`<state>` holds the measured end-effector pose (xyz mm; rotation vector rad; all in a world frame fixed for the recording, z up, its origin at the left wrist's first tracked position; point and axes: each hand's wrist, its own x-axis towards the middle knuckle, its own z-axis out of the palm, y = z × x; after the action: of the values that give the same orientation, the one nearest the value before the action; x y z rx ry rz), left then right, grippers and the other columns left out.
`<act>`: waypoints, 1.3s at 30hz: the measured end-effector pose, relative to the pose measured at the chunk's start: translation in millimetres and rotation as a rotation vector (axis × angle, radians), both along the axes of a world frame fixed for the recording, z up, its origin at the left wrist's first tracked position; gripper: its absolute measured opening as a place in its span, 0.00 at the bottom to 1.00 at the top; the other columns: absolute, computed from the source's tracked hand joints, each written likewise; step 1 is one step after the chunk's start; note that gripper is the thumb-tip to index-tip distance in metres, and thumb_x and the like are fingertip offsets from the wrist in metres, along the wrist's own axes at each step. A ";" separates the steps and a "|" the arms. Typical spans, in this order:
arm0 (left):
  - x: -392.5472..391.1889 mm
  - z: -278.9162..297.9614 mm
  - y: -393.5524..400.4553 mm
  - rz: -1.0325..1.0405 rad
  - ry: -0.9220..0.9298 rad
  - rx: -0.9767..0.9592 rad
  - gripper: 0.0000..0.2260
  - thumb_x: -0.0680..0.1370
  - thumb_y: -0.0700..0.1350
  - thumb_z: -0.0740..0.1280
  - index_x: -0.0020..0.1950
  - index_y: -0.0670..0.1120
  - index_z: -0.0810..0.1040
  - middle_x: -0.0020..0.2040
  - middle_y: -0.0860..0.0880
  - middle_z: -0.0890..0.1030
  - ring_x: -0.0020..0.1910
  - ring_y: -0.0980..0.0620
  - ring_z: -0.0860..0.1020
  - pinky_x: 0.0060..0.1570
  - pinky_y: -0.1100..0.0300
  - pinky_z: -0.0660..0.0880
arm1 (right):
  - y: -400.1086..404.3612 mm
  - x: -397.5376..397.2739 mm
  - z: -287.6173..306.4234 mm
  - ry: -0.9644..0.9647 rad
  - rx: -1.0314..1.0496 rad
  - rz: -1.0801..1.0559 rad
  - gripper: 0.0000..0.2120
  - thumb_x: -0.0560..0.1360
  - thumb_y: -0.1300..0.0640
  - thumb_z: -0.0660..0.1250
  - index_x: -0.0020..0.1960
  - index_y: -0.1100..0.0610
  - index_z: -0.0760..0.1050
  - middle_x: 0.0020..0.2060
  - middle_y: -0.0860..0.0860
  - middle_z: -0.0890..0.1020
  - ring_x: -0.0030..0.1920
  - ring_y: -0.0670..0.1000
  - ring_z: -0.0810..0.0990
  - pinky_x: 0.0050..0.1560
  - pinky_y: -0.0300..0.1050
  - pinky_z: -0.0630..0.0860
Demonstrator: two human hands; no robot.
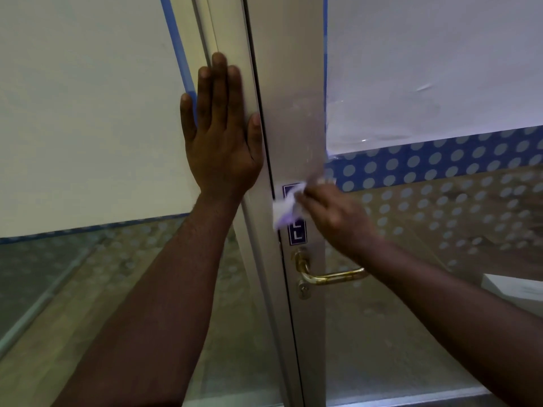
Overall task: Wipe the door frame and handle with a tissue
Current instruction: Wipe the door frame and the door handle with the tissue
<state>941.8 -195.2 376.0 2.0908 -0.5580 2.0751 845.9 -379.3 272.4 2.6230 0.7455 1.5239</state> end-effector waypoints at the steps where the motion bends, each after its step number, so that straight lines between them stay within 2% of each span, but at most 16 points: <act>1: 0.4 0.1 0.1 -0.001 -0.002 0.000 0.25 0.86 0.52 0.54 0.79 0.41 0.61 0.78 0.38 0.64 0.78 0.42 0.58 0.78 0.50 0.44 | 3.6 6.8 16.0 -0.082 0.068 -0.023 0.12 0.78 0.61 0.64 0.59 0.65 0.76 0.51 0.61 0.80 0.45 0.55 0.79 0.36 0.40 0.76; 4: 0.5 -0.9 -0.3 -0.005 0.006 0.001 0.25 0.86 0.52 0.54 0.79 0.41 0.61 0.78 0.39 0.64 0.79 0.43 0.58 0.78 0.50 0.44 | 8.0 14.2 24.3 -0.156 0.059 -0.049 0.12 0.77 0.63 0.67 0.59 0.67 0.77 0.51 0.61 0.81 0.47 0.56 0.79 0.37 0.41 0.76; 7: 0.4 -1.5 -0.2 -0.012 0.009 -0.003 0.25 0.86 0.52 0.54 0.80 0.41 0.60 0.79 0.39 0.63 0.79 0.43 0.58 0.78 0.49 0.46 | -0.9 -1.7 -8.7 0.000 -0.190 0.014 0.15 0.76 0.60 0.67 0.61 0.64 0.76 0.57 0.60 0.79 0.53 0.55 0.77 0.42 0.41 0.77; 9: 0.5 -1.7 0.6 -0.016 0.007 -0.002 0.25 0.86 0.52 0.54 0.80 0.41 0.60 0.79 0.39 0.63 0.79 0.43 0.58 0.78 0.48 0.47 | -4.8 -11.4 -20.2 0.106 -0.250 0.022 0.14 0.75 0.60 0.69 0.60 0.61 0.77 0.58 0.59 0.78 0.55 0.55 0.76 0.44 0.43 0.77; 13: 1.2 -1.1 -0.2 -0.006 0.000 -0.006 0.25 0.86 0.52 0.54 0.80 0.41 0.60 0.79 0.39 0.64 0.79 0.43 0.58 0.78 0.49 0.46 | 8.4 1.6 3.3 0.023 -0.088 -0.035 0.16 0.71 0.57 0.74 0.55 0.62 0.77 0.53 0.60 0.80 0.51 0.56 0.78 0.40 0.43 0.78; 15: 1.9 -1.3 -0.8 -0.006 -0.009 -0.007 0.25 0.86 0.53 0.53 0.79 0.42 0.60 0.78 0.39 0.64 0.78 0.43 0.59 0.78 0.50 0.44 | 16.8 9.8 17.7 -0.041 0.024 -0.047 0.15 0.72 0.57 0.72 0.55 0.64 0.77 0.52 0.61 0.80 0.50 0.56 0.79 0.41 0.43 0.78; 17: 3.0 -0.8 0.2 -0.003 -0.016 -0.008 0.25 0.86 0.53 0.54 0.79 0.41 0.61 0.78 0.39 0.65 0.78 0.43 0.59 0.78 0.50 0.44 | 19.2 11.2 14.7 -0.080 0.020 -0.019 0.14 0.75 0.57 0.67 0.57 0.64 0.77 0.52 0.61 0.81 0.50 0.56 0.79 0.42 0.44 0.78; 22: 1.9 -1.1 -0.1 -0.021 -0.009 -0.006 0.25 0.86 0.52 0.55 0.79 0.41 0.62 0.78 0.38 0.65 0.78 0.42 0.60 0.78 0.49 0.45 | -4.3 -11.9 -21.6 0.191 -0.453 0.091 0.17 0.70 0.62 0.73 0.58 0.64 0.78 0.54 0.60 0.81 0.52 0.57 0.81 0.42 0.49 0.82; 24: 2.3 -0.8 -0.4 -0.018 -0.011 -0.006 0.25 0.85 0.52 0.55 0.79 0.41 0.62 0.78 0.38 0.65 0.78 0.42 0.60 0.78 0.48 0.47 | -12.2 -8.8 -4.6 0.124 -0.350 0.061 0.14 0.75 0.61 0.68 0.59 0.65 0.76 0.53 0.61 0.80 0.49 0.57 0.80 0.39 0.47 0.81; 26: 3.7 -0.3 -0.2 -0.004 -0.016 -0.013 0.25 0.86 0.52 0.54 0.79 0.41 0.62 0.78 0.39 0.65 0.78 0.42 0.60 0.78 0.47 0.48 | -14.0 1.6 21.8 -0.049 -0.126 -0.010 0.11 0.79 0.59 0.63 0.57 0.65 0.76 0.50 0.62 0.80 0.47 0.56 0.79 0.35 0.44 0.78; 28: 4.1 -1.1 -0.2 0.004 -0.021 -0.015 0.25 0.86 0.53 0.54 0.79 0.41 0.62 0.78 0.39 0.65 0.78 0.43 0.60 0.78 0.47 0.49 | -6.0 6.6 29.4 -0.123 -0.022 -0.025 0.10 0.78 0.60 0.66 0.54 0.66 0.78 0.48 0.61 0.81 0.46 0.56 0.78 0.34 0.43 0.77; 30: 4.1 -2.4 -1.0 0.008 -0.023 -0.012 0.25 0.86 0.53 0.54 0.79 0.41 0.62 0.78 0.39 0.65 0.78 0.43 0.60 0.78 0.48 0.47 | -0.4 4.6 2.5 -0.040 -0.178 0.064 0.10 0.75 0.62 0.68 0.55 0.65 0.79 0.50 0.60 0.81 0.47 0.56 0.79 0.34 0.43 0.77; 32: 4.0 -2.3 -0.8 0.012 -0.024 -0.009 0.25 0.86 0.53 0.53 0.79 0.41 0.61 0.78 0.39 0.65 0.78 0.43 0.59 0.78 0.50 0.44 | -2.9 -7.4 -27.8 0.201 -0.371 0.141 0.12 0.73 0.62 0.71 0.56 0.64 0.79 0.51 0.60 0.81 0.50 0.58 0.80 0.37 0.48 0.81; 34: 3.9 -1.3 -0.1 0.016 -0.030 -0.003 0.25 0.86 0.53 0.53 0.79 0.41 0.61 0.78 0.38 0.65 0.78 0.42 0.59 0.78 0.52 0.41 | -10.6 -14.8 -40.5 0.376 -0.437 0.107 0.14 0.74 0.61 0.69 0.59 0.64 0.78 0.55 0.60 0.79 0.56 0.60 0.78 0.44 0.54 0.82; 36: 3.6 -1.0 0.0 0.022 -0.033 -0.006 0.25 0.86 0.53 0.53 0.79 0.41 0.61 0.78 0.38 0.65 0.78 0.42 0.59 0.78 0.52 0.41 | -13.0 -14.5 -34.6 0.402 -0.403 0.039 0.15 0.76 0.62 0.66 0.62 0.63 0.76 0.58 0.60 0.78 0.60 0.60 0.76 0.48 0.55 0.81; 39: 2.9 -1.2 -0.8 0.012 -0.028 -0.011 0.25 0.86 0.52 0.53 0.79 0.41 0.62 0.78 0.39 0.65 0.78 0.43 0.59 0.78 0.50 0.45 | -14.1 -10.5 -6.2 0.326 -0.204 0.041 0.14 0.76 0.62 0.66 0.60 0.62 0.77 0.54 0.59 0.78 0.52 0.56 0.79 0.40 0.50 0.81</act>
<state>944.6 -196.0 374.8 2.0677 -0.5385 2.1116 835.4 -393.4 266.2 2.7402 0.9236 0.9736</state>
